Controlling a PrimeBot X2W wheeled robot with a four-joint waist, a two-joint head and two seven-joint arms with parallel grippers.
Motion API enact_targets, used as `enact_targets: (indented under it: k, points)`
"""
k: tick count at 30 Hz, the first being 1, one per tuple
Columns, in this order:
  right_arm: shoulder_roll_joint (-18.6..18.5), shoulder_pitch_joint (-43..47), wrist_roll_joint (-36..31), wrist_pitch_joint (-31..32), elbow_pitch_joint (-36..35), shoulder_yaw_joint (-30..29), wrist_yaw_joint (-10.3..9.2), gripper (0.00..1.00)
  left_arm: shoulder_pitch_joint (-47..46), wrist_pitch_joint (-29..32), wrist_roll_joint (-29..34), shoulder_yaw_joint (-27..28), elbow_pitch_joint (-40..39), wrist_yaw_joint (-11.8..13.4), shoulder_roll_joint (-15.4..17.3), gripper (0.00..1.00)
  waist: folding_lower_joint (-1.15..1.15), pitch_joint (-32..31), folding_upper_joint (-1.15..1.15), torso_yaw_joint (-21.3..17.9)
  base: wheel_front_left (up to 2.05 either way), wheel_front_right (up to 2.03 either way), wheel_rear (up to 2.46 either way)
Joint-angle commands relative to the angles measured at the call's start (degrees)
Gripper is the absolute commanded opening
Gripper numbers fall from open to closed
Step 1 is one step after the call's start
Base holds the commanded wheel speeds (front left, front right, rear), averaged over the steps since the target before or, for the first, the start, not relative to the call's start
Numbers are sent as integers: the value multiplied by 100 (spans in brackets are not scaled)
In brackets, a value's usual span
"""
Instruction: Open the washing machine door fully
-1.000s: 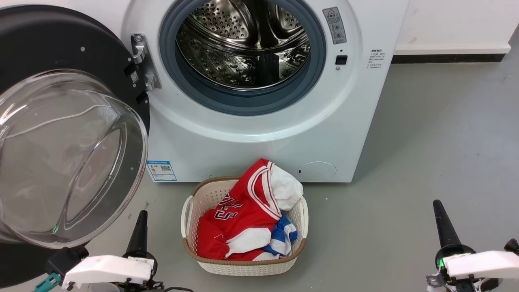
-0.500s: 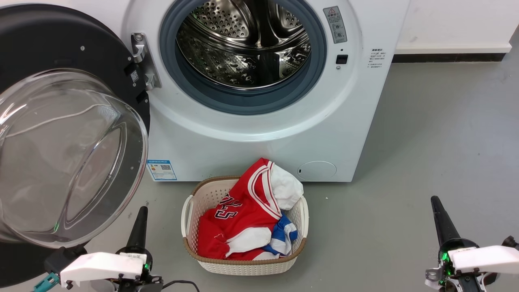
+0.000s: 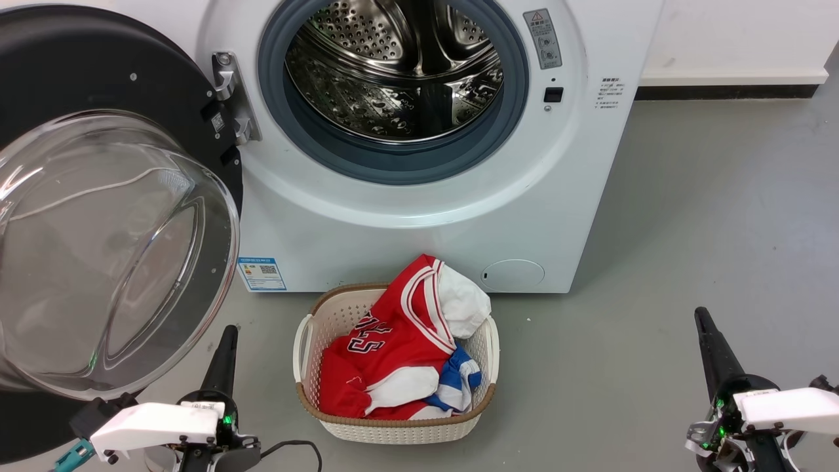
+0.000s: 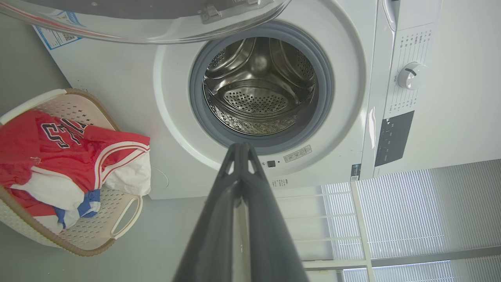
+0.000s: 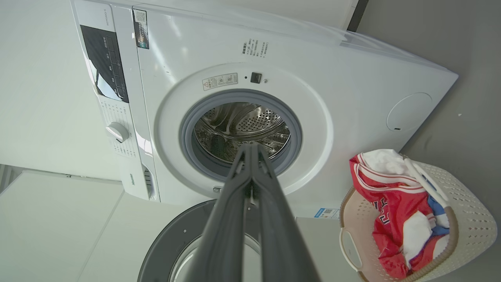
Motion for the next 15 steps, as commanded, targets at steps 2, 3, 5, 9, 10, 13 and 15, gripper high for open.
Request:
enact_targets:
  k: [2, 3, 5, 9, 10, 13, 15]
  points:
    - [-15, -111, 149, 50, 22, -19, 0, 0, -127, 42, -162, 16, 6, -31, -4, 0, 0, 2, 0, 1, 0, 0, 0]
    - [-14, -125, 193, 68, 30, -20, 0, 0, -135, 56, -209, 20, 11, -37, -4, 0, 0, 3, 0, 1, 0, 0, 0]
    - [-11, -149, 284, 90, 43, -24, 0, 0, -149, 78, -301, 28, 23, -48, -5, 0, 0, 5, 0, 2, 0, 0, 0]
    - [-6, -184, 443, 143, 71, -36, 0, 0, -170, 122, -485, 47, 45, -68, -5, 0, 0, 9, 0, 3, 0, 0, 0]
    - [-4, -185, 482, 147, 78, -39, 0, 0, -169, 132, -532, 52, 51, -74, -5, 0, 0, 10, 0, 4, 0, 0, 0]
    - [0, -202, 609, 190, 105, -48, 0, 0, -188, 173, -664, 64, 67, -74, -6, 0, 0, 13, 0, 5, 0, 0, 0]
    - [2, -217, 683, 211, 121, -53, 0, 0, -207, 184, -751, 72, 76, -81, -6, 0, 0, 15, 0, 5, 0, 0, 0]
